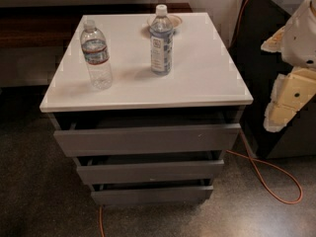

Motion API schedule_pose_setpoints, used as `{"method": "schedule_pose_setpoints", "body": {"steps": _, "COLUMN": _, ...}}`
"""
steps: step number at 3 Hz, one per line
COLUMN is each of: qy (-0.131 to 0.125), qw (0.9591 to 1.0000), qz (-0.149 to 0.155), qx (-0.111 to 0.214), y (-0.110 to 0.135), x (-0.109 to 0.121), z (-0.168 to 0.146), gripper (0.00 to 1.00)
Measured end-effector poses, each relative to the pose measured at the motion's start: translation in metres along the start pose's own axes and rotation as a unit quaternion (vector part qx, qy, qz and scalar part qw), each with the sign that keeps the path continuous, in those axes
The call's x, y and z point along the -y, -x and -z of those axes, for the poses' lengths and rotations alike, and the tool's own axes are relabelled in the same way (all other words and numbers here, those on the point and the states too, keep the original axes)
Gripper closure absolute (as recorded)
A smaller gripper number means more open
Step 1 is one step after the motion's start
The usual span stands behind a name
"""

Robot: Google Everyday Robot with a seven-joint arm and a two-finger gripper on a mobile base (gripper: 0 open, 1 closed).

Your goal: Place blue plastic bottle into top drawer

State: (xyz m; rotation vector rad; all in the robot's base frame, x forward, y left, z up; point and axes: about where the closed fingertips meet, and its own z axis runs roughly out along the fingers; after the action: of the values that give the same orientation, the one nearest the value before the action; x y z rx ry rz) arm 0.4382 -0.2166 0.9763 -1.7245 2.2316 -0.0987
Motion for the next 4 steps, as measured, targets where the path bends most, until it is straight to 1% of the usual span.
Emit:
{"method": "schedule_pose_setpoints", "body": {"steps": 1, "qy": 0.0, "qw": 1.0, "qz": 0.0, "qx": 0.0, "y": 0.0, "x": 0.0, "z": 0.0, "gripper": 0.0}}
{"method": "schedule_pose_setpoints", "body": {"steps": 2, "qy": 0.009, "qw": 0.9997, "qz": 0.012, "qx": 0.018, "y": 0.003, "x": -0.007, "z": -0.013, "gripper": 0.0}}
{"method": "schedule_pose_setpoints", "body": {"steps": 3, "qy": 0.029, "qw": 0.9977, "qz": 0.042, "qx": 0.044, "y": 0.012, "x": -0.02, "z": -0.043, "gripper": 0.0}}
{"method": "schedule_pose_setpoints", "body": {"steps": 4, "qy": 0.052, "qw": 0.9929, "qz": 0.082, "qx": 0.068, "y": 0.024, "x": -0.034, "z": -0.08, "gripper": 0.0}}
